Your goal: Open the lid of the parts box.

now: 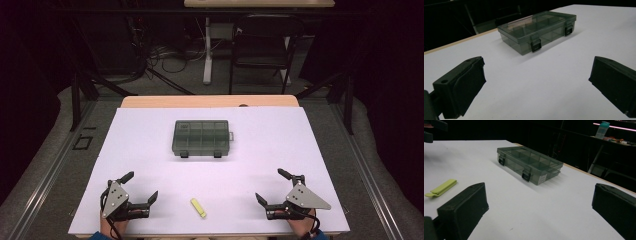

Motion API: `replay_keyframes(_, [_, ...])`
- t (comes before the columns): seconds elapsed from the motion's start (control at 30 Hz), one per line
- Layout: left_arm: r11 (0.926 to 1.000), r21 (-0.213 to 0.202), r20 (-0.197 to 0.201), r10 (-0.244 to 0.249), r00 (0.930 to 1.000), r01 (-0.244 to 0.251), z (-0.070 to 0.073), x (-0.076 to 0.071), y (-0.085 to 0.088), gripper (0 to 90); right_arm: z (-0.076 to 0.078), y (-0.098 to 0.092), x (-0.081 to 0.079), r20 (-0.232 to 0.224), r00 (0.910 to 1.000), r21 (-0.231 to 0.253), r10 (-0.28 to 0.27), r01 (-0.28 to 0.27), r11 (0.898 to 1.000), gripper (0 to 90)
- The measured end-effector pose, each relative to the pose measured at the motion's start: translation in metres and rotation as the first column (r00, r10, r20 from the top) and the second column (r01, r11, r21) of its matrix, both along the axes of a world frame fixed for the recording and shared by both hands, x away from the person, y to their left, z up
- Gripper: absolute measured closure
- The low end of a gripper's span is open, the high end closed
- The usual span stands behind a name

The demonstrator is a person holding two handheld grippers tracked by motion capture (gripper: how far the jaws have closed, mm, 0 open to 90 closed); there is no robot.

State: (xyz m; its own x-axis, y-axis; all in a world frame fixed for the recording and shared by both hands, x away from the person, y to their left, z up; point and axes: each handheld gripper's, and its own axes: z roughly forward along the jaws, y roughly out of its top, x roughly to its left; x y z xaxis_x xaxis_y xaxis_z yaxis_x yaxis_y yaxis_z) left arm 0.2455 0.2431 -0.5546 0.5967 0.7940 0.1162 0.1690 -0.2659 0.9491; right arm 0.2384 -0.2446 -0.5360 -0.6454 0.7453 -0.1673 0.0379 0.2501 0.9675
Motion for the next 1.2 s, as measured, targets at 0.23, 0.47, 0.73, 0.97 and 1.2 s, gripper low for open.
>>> replay_keyframes(0.23, [0.9998, -0.002, -0.013, -0.021, 0.9997, 0.021, -0.001, 0.004, -0.003, 0.0, -0.002, 0.004, 0.005, -0.027, 0.9995, -0.021, 0.015, -0.016, 1.0, 0.0])
replay_keyframes(0.47, [0.9993, 0.008, -0.013, -0.037, 0.9993, 0.037, 0.001, 0.011, -0.006, 0.0, -0.003, 0.013, 0.014, -0.048, 0.9984, -0.045, 0.029, -0.031, 0.998, 0.0])
replay_keyframes(0.73, [0.999, 0.012, -0.044, -0.043, 0.9981, 0.044, 0.0, 0.026, -0.011, 0.0, -0.003, 0.023, 0.03, -0.097, 0.9942, -0.068, 0.048, -0.054, 0.996, 0.0])
replay_keyframes(0.97, [0.9984, 0.011, -0.074, -0.054, 0.9958, 0.055, -0.001, 0.04, -0.014, 0.0, -0.004, 0.035, 0.045, -0.134, 0.9891, -0.089, 0.062, -0.074, 0.993, 0.0])
replay_keyframes(1.2, [0.9974, 0.011, -0.104, -0.07, 0.9921, 0.072, -0.002, 0.053, -0.02, 0.0, -0.005, 0.044, 0.061, -0.17, 0.9821, -0.094, 0.082, -0.098, 0.991, 0.0])
